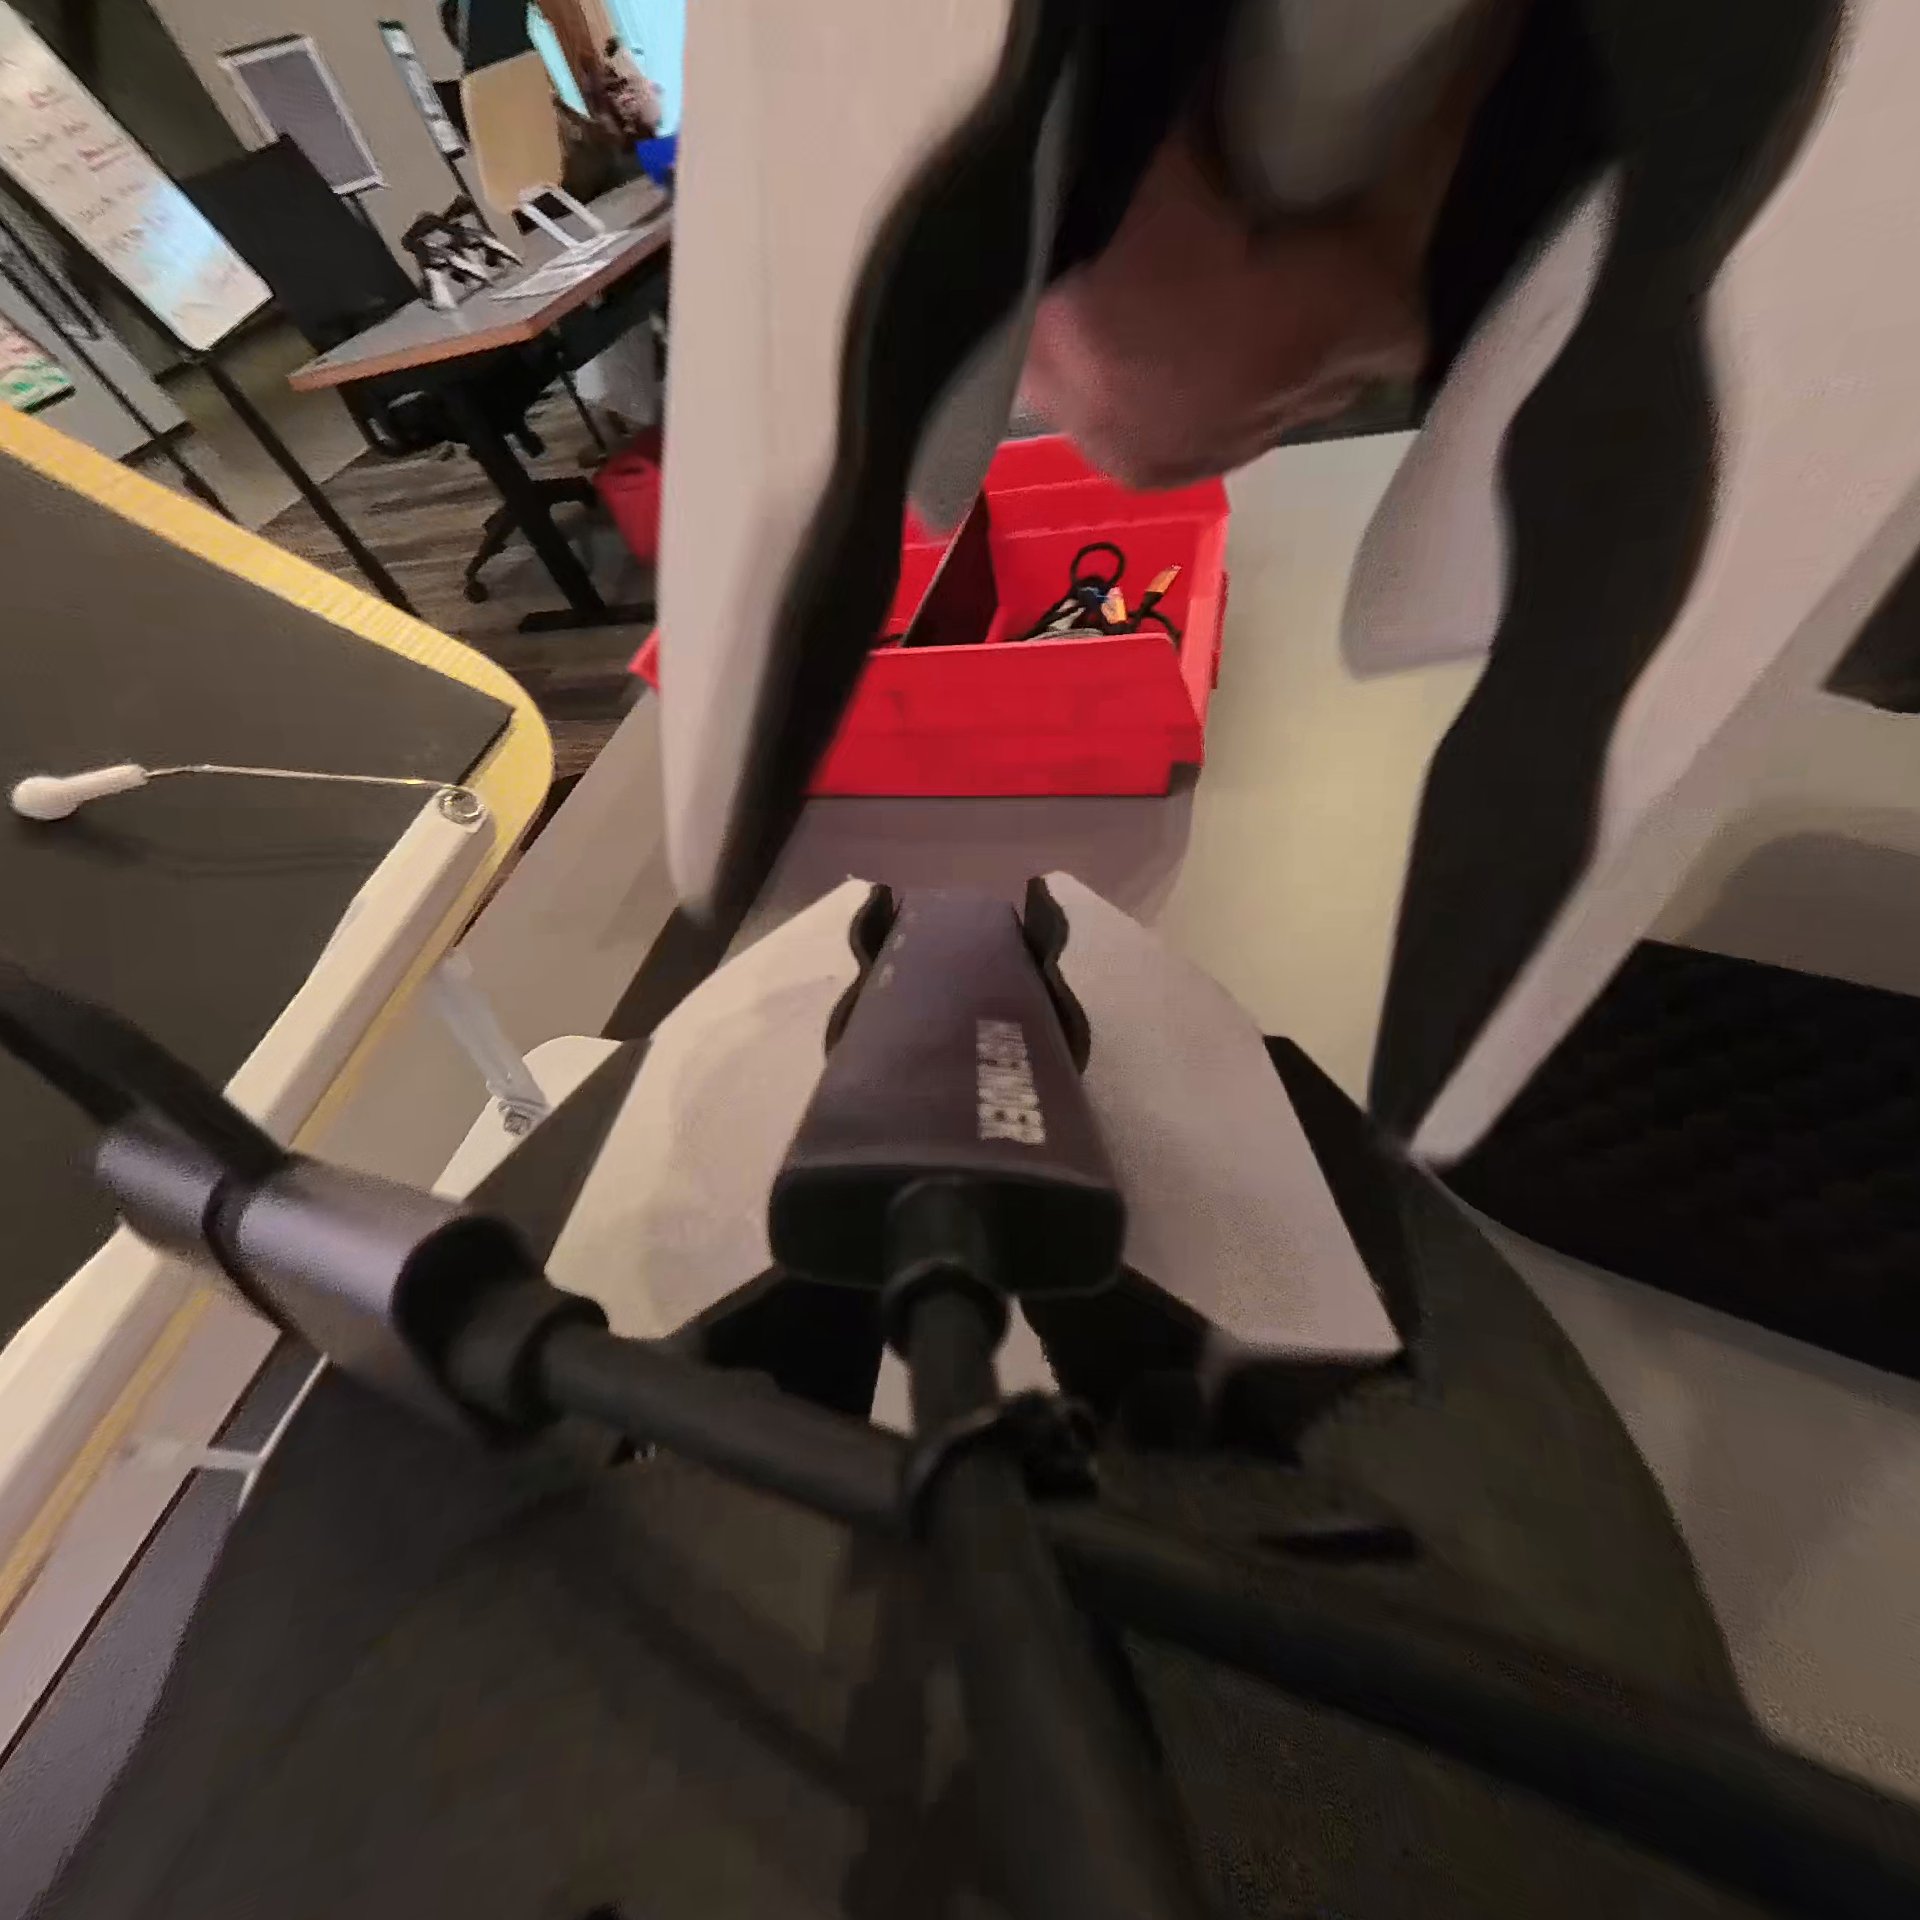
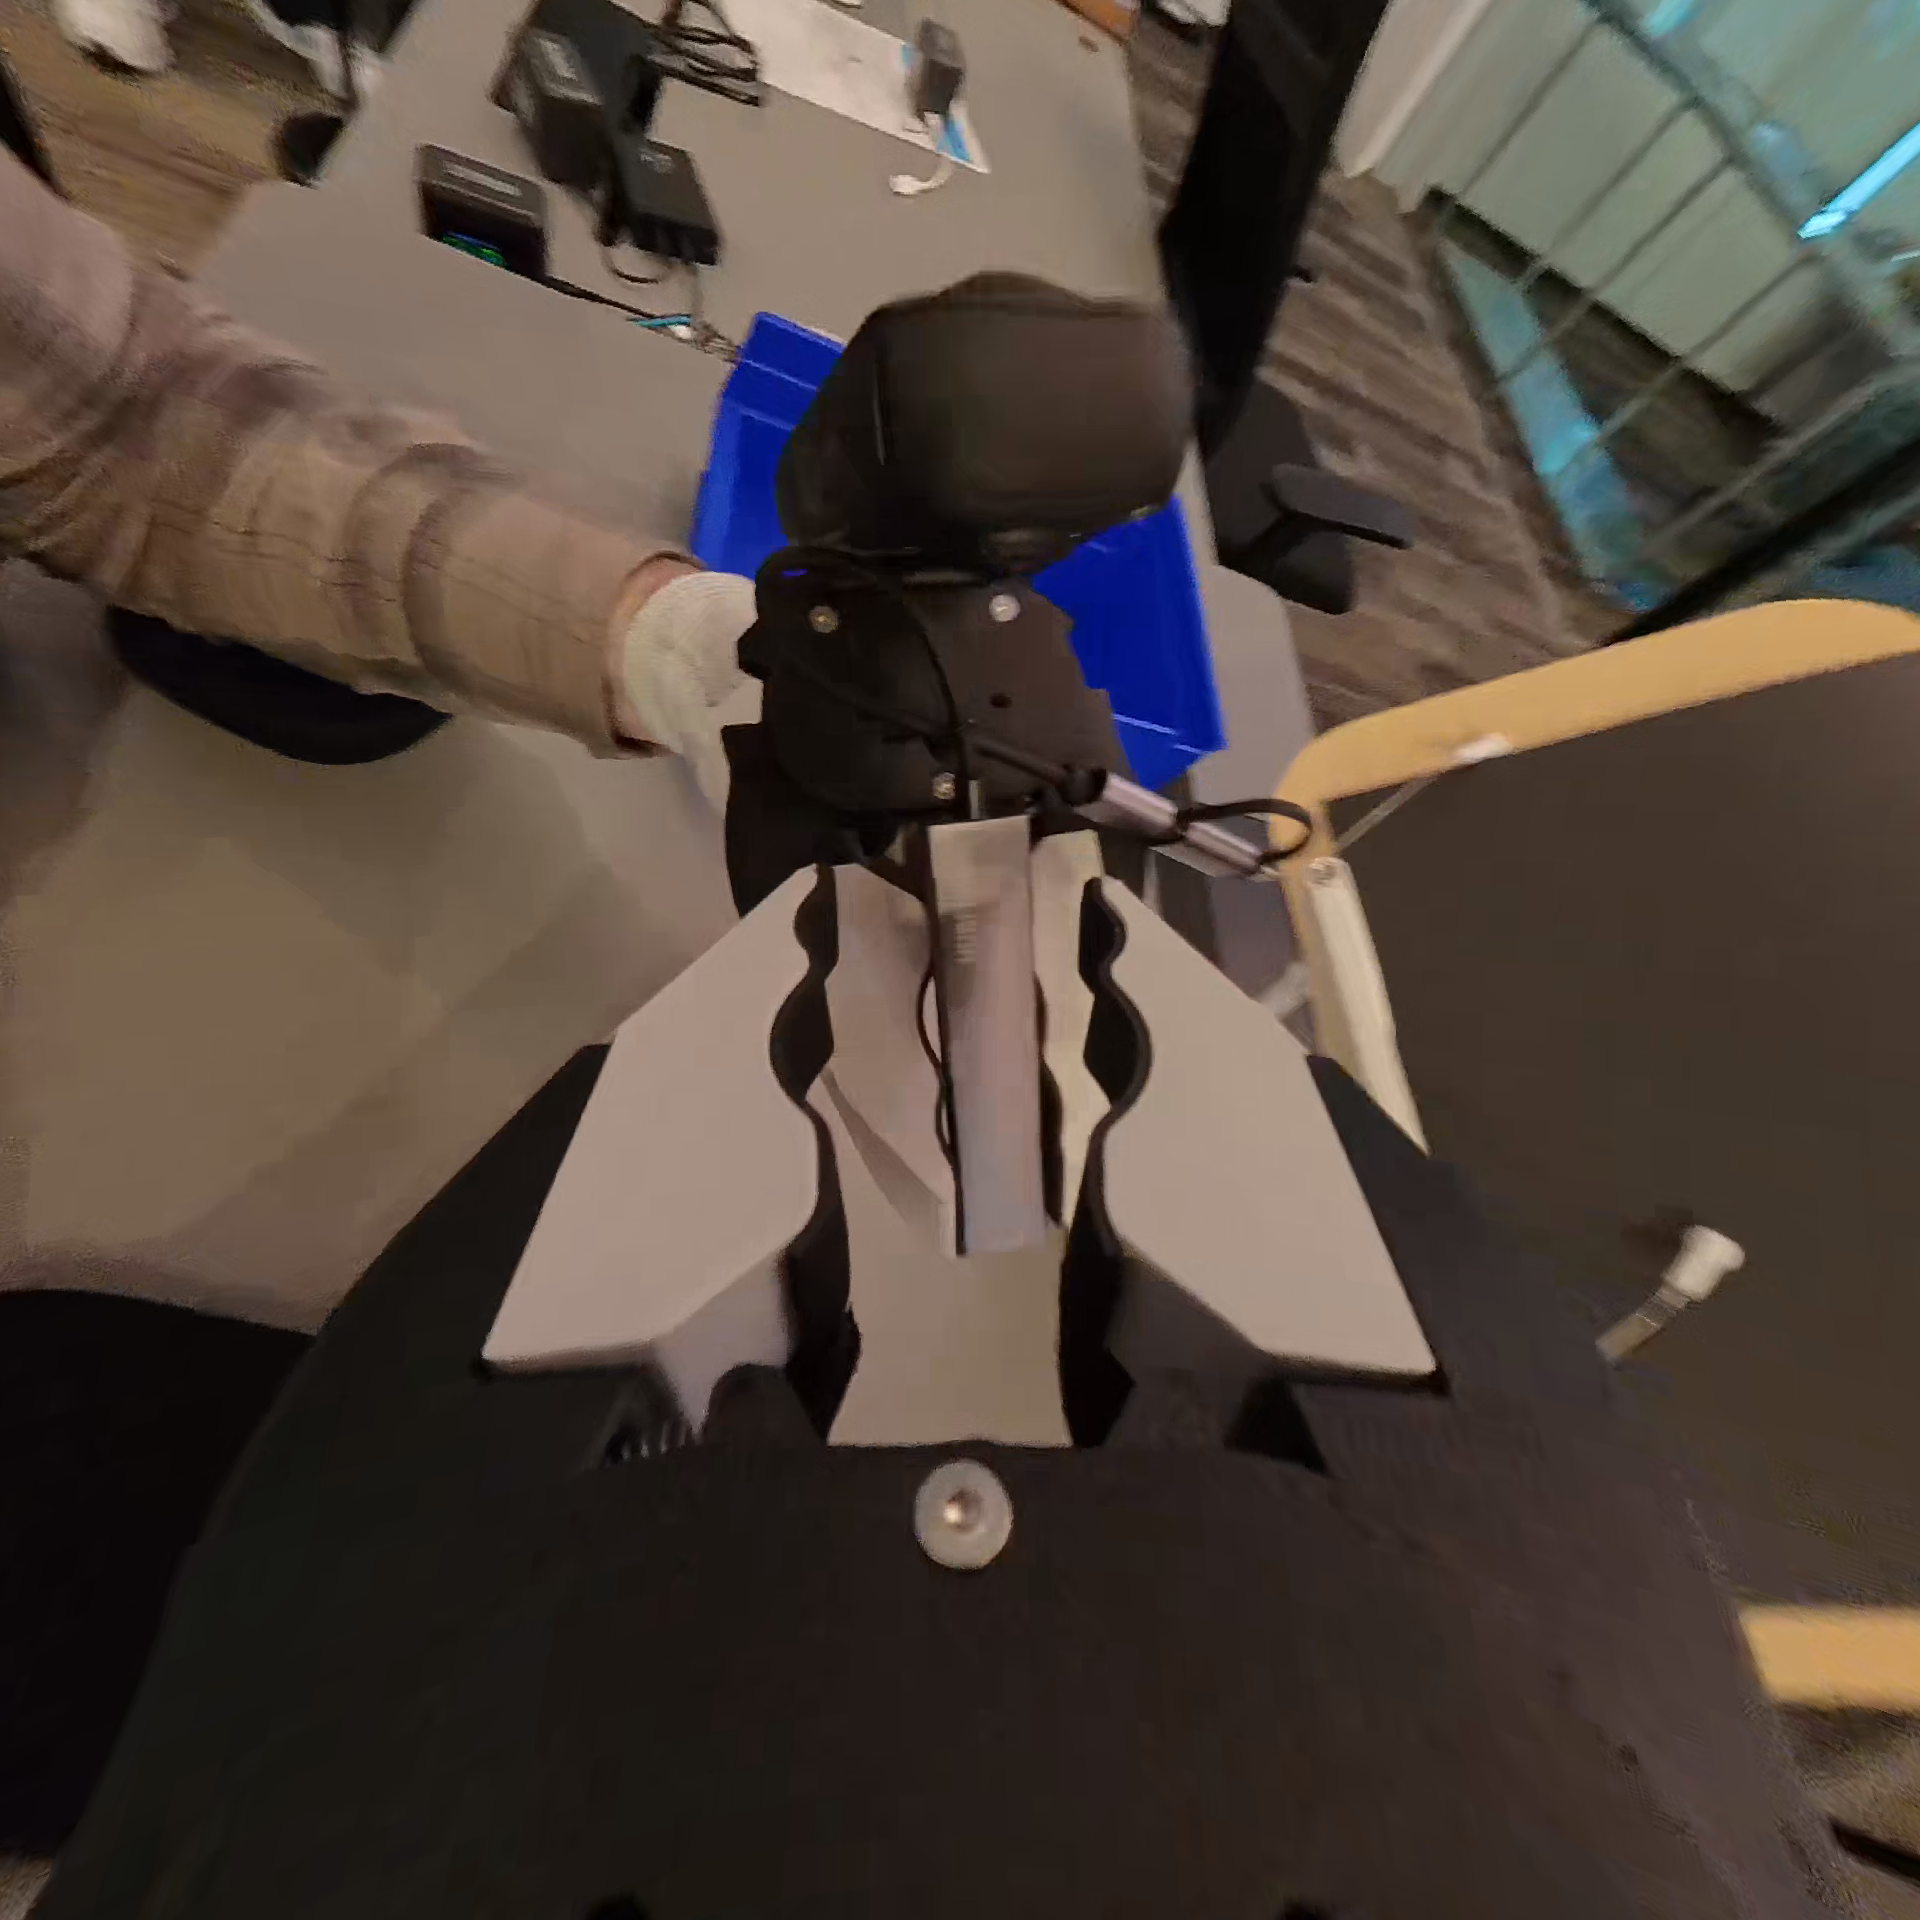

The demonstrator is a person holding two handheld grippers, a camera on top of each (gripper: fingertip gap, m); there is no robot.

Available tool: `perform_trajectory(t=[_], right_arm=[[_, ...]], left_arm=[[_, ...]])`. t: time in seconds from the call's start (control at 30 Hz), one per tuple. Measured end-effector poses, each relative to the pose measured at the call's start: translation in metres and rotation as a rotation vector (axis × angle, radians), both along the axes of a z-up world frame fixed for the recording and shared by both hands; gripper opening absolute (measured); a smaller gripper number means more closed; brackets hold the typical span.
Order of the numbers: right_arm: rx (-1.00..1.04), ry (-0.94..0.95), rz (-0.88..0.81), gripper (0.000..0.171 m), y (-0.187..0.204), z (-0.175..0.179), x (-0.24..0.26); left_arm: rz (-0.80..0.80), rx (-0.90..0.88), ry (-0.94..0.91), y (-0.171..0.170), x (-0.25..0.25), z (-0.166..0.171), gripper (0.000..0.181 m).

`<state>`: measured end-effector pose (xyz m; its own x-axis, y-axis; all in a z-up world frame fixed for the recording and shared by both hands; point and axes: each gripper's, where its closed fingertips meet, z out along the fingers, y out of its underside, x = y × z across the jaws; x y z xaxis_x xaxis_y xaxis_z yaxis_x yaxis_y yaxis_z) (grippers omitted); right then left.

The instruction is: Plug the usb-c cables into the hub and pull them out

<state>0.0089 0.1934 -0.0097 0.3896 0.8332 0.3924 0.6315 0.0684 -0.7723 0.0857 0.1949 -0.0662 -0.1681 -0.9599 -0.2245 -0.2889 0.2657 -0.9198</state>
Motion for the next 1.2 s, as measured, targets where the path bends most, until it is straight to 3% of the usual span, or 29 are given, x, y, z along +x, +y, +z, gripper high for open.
perform_trajectory(t=[0.13, 0.2, 0.37, 0.43, 0.5, 0.6, 0.73, 0.93, 1.2], right_arm=[[-0.08, 0.059, 0.063, 0.036, 0.003, -0.015, -0.011], [-0.098, 0.089, 0.096, 0.024, 0.002, -0.019, -0.015], [-0.119, 0.145, 0.101, 0.021, -0.001, -0.024, -0.011], [-0.118, 0.202, 0.08, 0.02, -0.002, -0.018, -0.002], [-0.091, 0.274, 0.055, 0.02, -0.004, -0.004, 0.013], [-0.013, 0.262, -0.075, 0.02, -0.001, 0.014, 0.068], [0.021, 0.138, -0.39, 0.02, 0.011, 0.017, 0.197], [-0.162, -0.04, -0.729, 0.02, 0.028, -0.058, 0.361], [-0.362, -0.203, -0.759, 0.02, 0.055, -0.156, 0.416]], left_arm=[[-0.066, 0.023, 0.043, -0.011, -0.005, -0.004, 0.025], [-0.084, 0.062, 0.086, -0.015, -0.005, -0.012, 0.08], [-0.106, 0.026, 0.105, -0.02, -0.001, -0.019, 0.078], [-0.048, 0.03, 0.081, -0.014, 0.004, -0.013, 0.06], [-0.035, -0.007, 0.049, -0.013, 0.004, -0.003, 0.08], [-0.001, -0.006, 0.028, -0.004, -0.002, 0.005, 0.085], [0.073, -0.02, 0.025, 0.016, -0.004, 0.004, 0.08], [0.102, -0.032, 0.052, 0.019, 0.005, -0.01, 0.087], [0.111, -0.049, 0.088, 0.024, 0.01, -0.027, 0.085]])
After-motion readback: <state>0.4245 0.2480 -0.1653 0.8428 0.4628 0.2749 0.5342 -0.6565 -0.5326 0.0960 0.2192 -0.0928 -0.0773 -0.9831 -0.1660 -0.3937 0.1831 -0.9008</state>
